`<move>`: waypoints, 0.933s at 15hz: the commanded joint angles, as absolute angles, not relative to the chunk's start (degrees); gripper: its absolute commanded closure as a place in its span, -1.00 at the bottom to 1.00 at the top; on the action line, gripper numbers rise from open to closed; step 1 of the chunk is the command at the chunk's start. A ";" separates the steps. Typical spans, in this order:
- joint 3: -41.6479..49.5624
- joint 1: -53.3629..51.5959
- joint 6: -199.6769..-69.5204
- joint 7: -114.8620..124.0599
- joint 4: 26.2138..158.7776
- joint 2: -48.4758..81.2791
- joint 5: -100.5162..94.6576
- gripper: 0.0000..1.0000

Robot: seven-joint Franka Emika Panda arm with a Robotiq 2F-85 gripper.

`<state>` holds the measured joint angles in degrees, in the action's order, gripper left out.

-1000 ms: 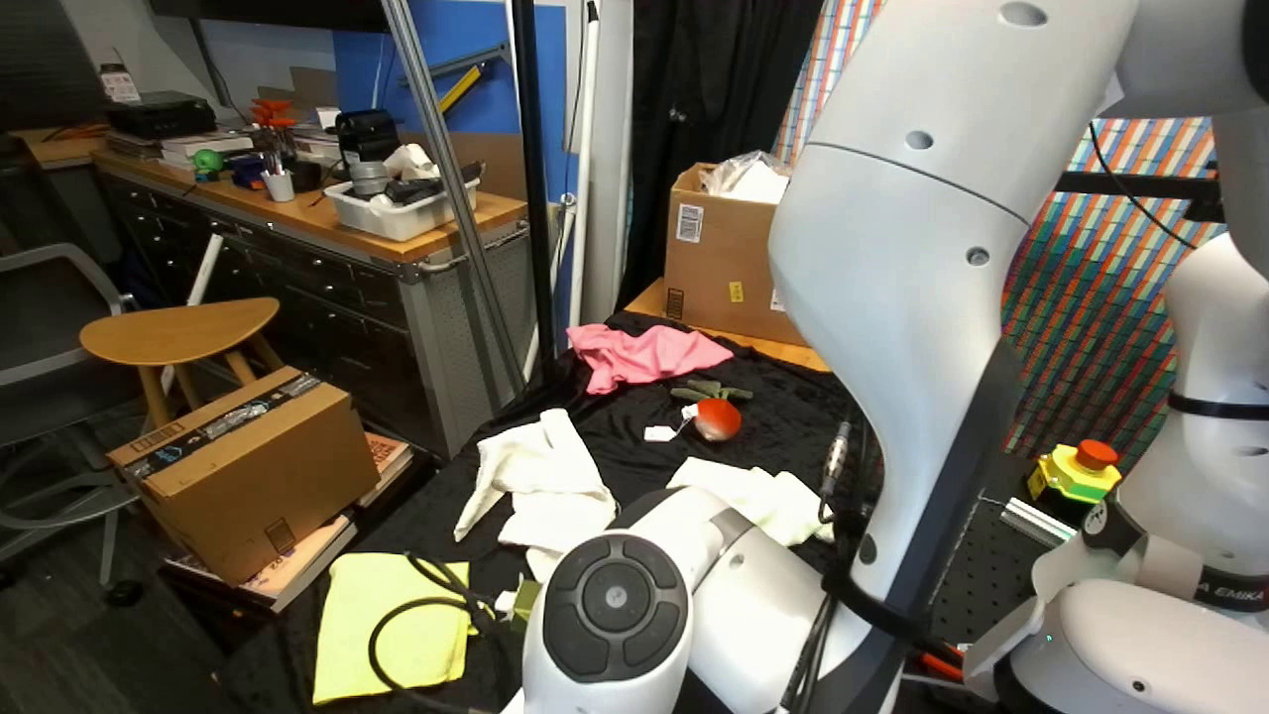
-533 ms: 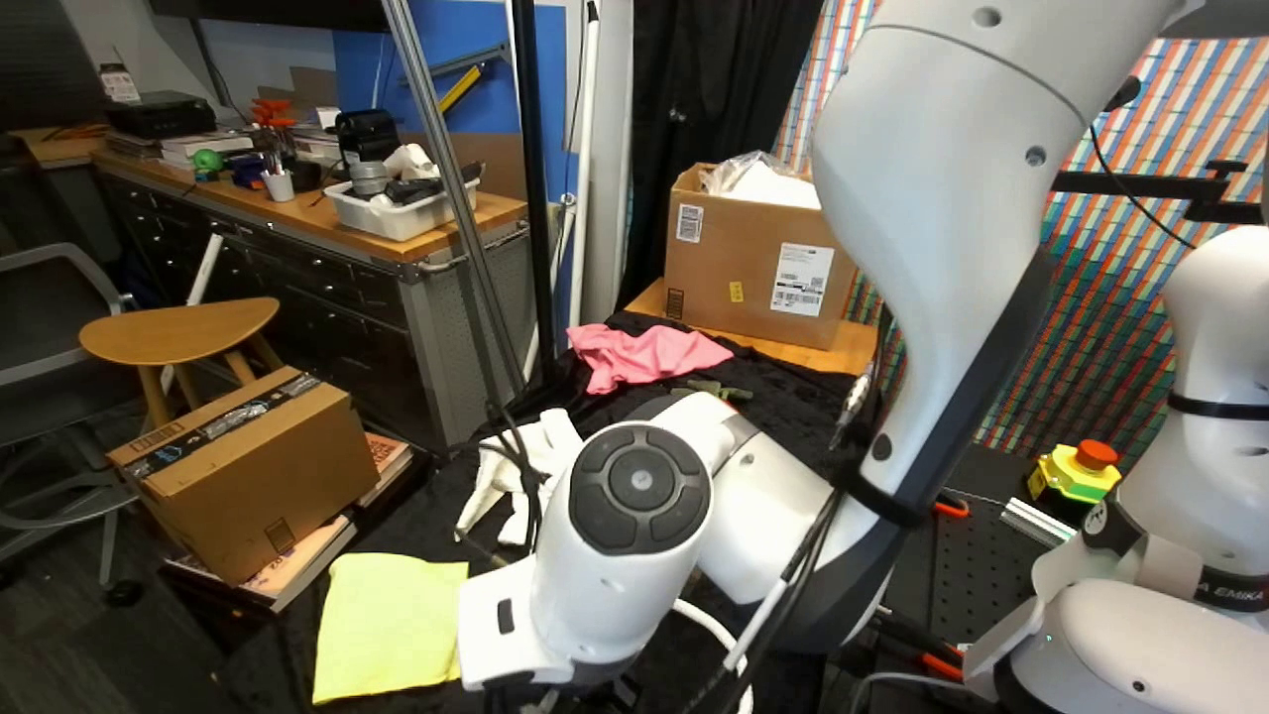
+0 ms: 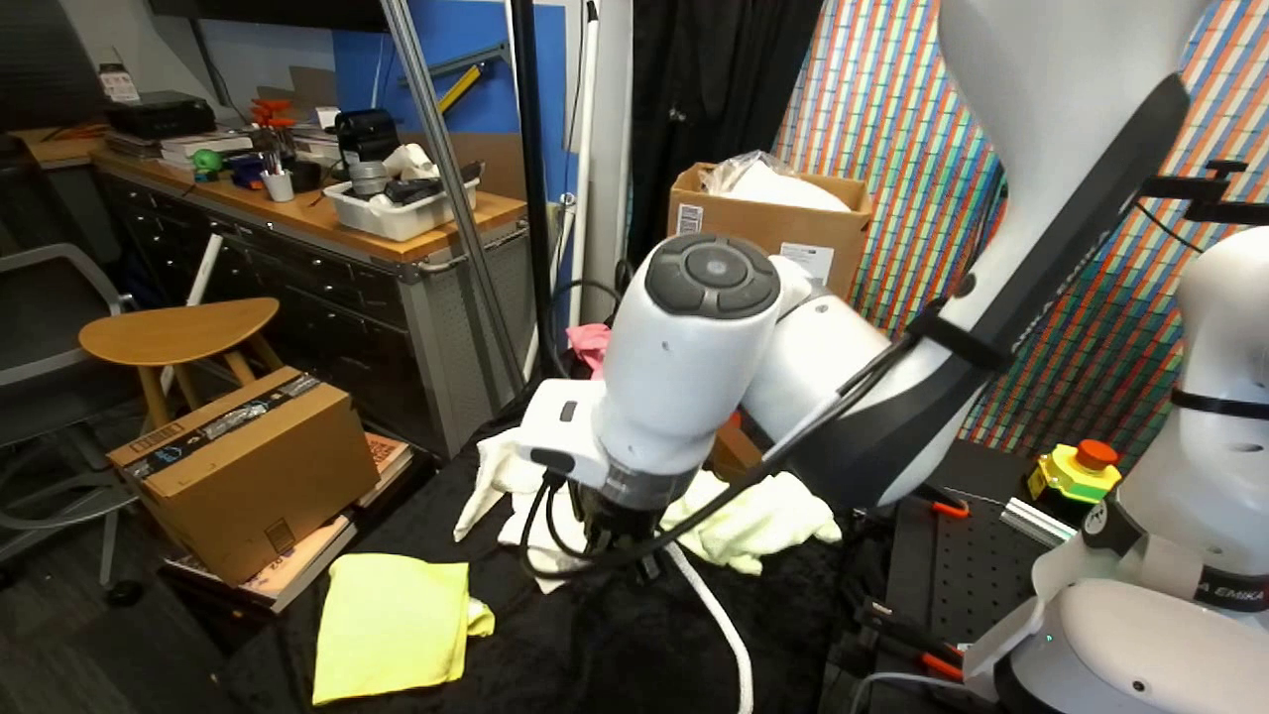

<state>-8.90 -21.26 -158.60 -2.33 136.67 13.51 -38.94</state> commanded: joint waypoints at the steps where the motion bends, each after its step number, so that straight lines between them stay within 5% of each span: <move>1: -10.54 -16.65 -158.10 -2.04 145.72 0.15 -29.81 0.91; 14: -2.78 -6.05 -150.83 -0.60 158.28 -35.71 -6.07 0.93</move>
